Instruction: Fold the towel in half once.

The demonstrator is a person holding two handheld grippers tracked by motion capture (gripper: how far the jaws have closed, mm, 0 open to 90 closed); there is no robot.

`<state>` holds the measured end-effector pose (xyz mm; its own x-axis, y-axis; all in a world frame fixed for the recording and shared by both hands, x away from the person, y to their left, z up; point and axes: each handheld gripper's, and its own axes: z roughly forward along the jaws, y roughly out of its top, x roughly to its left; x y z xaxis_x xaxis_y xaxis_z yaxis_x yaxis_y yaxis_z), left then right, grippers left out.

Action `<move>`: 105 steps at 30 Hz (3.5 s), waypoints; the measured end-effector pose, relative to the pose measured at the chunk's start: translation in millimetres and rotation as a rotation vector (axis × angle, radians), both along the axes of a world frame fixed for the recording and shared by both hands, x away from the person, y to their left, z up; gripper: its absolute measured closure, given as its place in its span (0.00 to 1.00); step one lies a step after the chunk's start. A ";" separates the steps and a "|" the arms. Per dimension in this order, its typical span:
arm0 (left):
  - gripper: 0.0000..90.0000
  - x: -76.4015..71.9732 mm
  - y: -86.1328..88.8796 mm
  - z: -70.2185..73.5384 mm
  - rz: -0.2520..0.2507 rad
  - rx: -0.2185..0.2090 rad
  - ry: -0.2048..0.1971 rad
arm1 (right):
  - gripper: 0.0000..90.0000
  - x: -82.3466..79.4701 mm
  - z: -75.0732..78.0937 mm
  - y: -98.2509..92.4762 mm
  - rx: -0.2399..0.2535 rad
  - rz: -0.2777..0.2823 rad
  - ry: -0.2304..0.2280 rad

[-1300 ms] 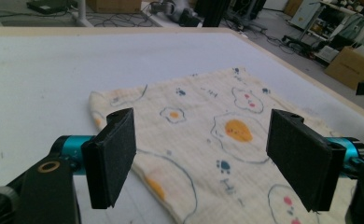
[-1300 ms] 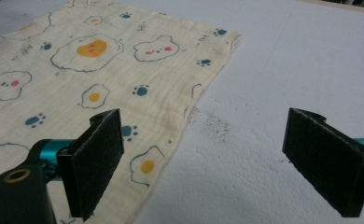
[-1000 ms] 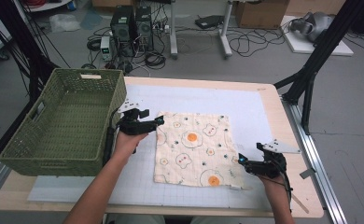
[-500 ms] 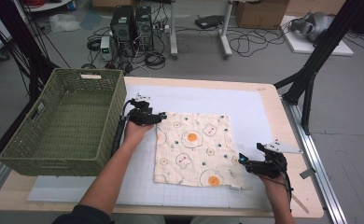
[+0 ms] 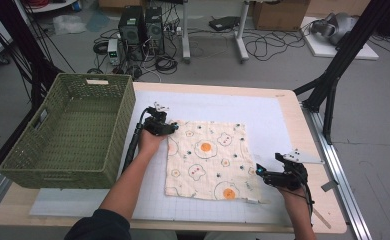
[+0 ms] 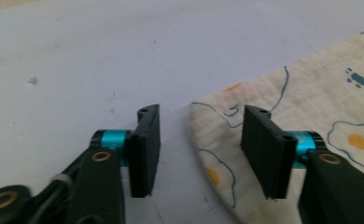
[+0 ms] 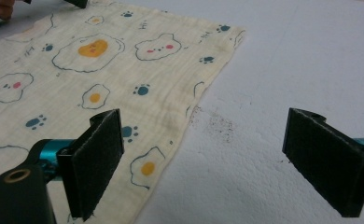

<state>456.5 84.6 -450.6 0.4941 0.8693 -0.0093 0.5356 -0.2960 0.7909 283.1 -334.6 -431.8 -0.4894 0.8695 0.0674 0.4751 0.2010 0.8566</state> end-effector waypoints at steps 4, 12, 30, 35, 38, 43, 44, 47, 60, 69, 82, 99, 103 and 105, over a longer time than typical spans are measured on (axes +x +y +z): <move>0.90 -3.5 -6.4 0.3 -0.054 0.019 -0.018 | 0.13 -0.1 0.1 -0.1 0.002 0.001 -0.002; 0.95 -3.6 -1.0 2.3 -0.040 -0.022 -0.007 | 0.13 9.5 4.4 4.5 0.024 0.005 0.002; 0.95 -6.1 7.4 5.1 -0.029 -0.122 0.015 | 0.24 121.6 4.8 34.0 -0.044 -0.005 0.147; 0.95 -6.0 9.1 3.9 -0.035 -0.130 0.033 | 0.31 144.9 -1.0 43.9 -0.082 -0.012 0.152; 0.95 -6.0 10.7 4.6 -0.029 -0.138 0.038 | 0.42 151.7 -6.0 48.0 -0.079 -0.012 0.150; 0.95 -5.9 11.6 5.2 -0.026 -0.149 0.038 | 0.52 158.5 -15.7 57.1 -0.112 -0.019 0.177; 0.95 -5.9 11.5 5.0 -0.026 -0.150 0.039 | 0.55 159.4 -15.6 58.5 -0.113 -0.025 0.172; 0.95 -5.6 12.3 3.8 -0.025 -0.150 0.050 | 0.68 161.4 -14.4 62.5 -0.131 -0.022 0.169; 0.95 -3.0 28.7 21.2 0.051 -0.273 -0.039 | 0.96 162.2 0.8 73.1 -0.139 0.010 0.078; 0.95 -9.9 35.3 30.6 -0.002 -0.335 -0.031 | 0.96 157.8 14.7 67.5 -0.082 0.024 0.037; 0.95 -48.8 32.1 42.2 -0.100 -0.328 -0.071 | 0.96 121.7 16.8 49.5 -0.007 0.077 0.018; 0.95 -114.4 36.6 34.9 -0.217 -0.341 -0.102 | 0.96 57.6 17.5 43.1 -0.052 0.134 -0.015; 0.95 -127.5 35.0 30.9 -0.240 -0.333 -0.090 | 0.96 45.0 16.0 43.5 -0.071 0.148 -0.022; 0.95 -134.8 34.2 29.3 -0.254 -0.321 -0.091 | 0.96 37.1 14.4 42.9 -0.076 0.155 -0.023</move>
